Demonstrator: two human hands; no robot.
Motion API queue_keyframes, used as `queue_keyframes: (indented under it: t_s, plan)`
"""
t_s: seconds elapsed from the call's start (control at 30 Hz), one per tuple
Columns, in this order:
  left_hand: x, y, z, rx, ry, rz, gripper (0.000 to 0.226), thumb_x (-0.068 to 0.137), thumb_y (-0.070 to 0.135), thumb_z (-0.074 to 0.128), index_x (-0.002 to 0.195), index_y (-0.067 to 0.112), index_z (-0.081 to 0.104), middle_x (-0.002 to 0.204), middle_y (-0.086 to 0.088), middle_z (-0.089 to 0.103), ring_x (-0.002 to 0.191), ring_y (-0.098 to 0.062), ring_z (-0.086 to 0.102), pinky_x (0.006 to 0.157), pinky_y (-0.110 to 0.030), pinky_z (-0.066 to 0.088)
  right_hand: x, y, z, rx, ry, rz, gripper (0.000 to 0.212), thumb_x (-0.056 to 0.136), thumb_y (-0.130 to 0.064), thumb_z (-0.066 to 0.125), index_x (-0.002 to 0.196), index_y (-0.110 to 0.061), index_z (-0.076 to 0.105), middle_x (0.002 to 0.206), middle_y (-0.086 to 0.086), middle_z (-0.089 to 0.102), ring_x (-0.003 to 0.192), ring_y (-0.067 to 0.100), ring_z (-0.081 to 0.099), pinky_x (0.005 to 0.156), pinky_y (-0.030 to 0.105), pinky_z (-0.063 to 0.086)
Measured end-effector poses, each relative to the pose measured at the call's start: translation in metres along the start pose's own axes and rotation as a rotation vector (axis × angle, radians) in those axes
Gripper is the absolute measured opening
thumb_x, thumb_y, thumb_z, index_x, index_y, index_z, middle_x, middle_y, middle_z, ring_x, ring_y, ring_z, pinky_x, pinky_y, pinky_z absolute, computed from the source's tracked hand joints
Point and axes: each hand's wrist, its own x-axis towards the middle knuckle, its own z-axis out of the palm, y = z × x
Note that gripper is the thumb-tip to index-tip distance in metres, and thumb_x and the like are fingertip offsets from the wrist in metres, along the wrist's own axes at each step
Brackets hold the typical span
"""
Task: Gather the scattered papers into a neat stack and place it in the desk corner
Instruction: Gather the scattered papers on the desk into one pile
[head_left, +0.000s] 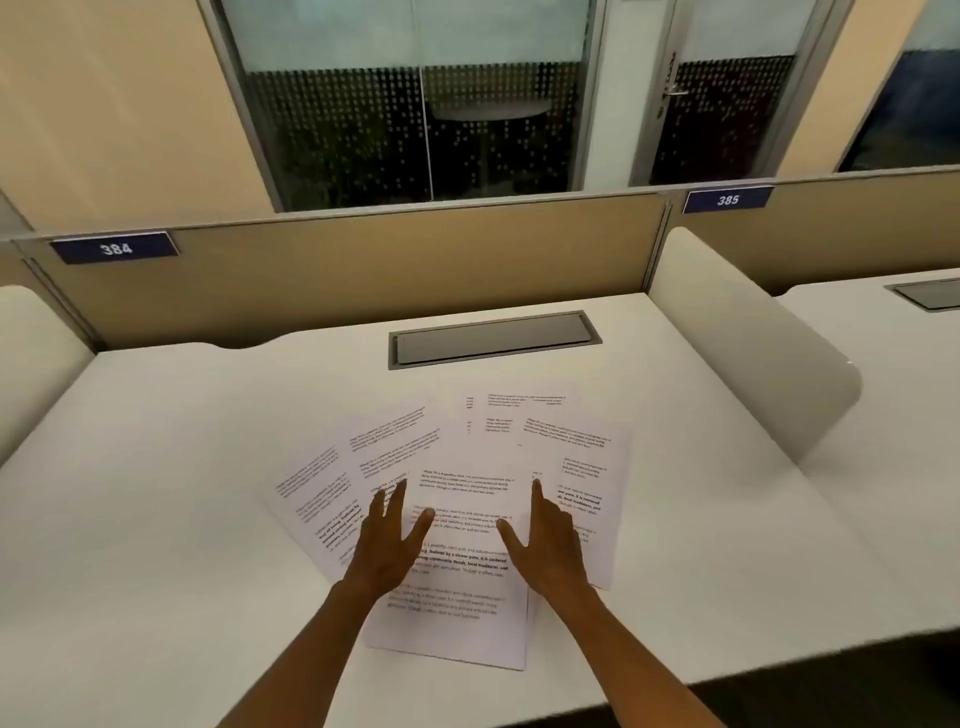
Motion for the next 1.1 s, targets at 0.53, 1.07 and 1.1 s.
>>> queue_keyframes:
  t_s: [0.53,1.07,1.1]
  plan:
    - [0.018,-0.005,0.015,-0.018,0.065,-0.066,0.073,0.090,0.046,0.057,0.151,0.021,0.023,0.154,-0.011,0.026,0.141,-0.032,0.029,0.112,-0.047,0.032,0.021,-0.025,0.023,0.168,0.038,0.215,0.079,0.095,-0.048,0.047,0.155,-0.021,0.003,0.152,0.007,0.033,0.138,0.029,0.033,0.114,0.044,0.033]
    - [0.041,0.007,0.000,-0.476,0.029,-0.327,0.075,0.076,0.026,0.080,0.136,0.014,0.037,0.130,-0.014,0.058,0.098,-0.024,0.060,0.087,-0.036,0.052,0.026,-0.030,0.019,0.580,0.090,0.461,0.086,0.083,-0.024,0.075,0.151,-0.013,0.024,0.121,0.012,0.063,0.113,0.024,0.060,0.097,0.034,0.048]
    - [0.043,0.007,0.000,-0.503,0.015,-0.358,0.076,0.074,0.024,0.081,0.136,0.014,0.038,0.131,-0.013,0.057,0.100,-0.025,0.061,0.086,-0.036,0.052,0.026,-0.028,0.019,0.579,0.092,0.474,0.084,0.083,-0.024,0.075,0.150,-0.013,0.026,0.115,0.010,0.065,0.109,0.024,0.061,0.096,0.034,0.050]
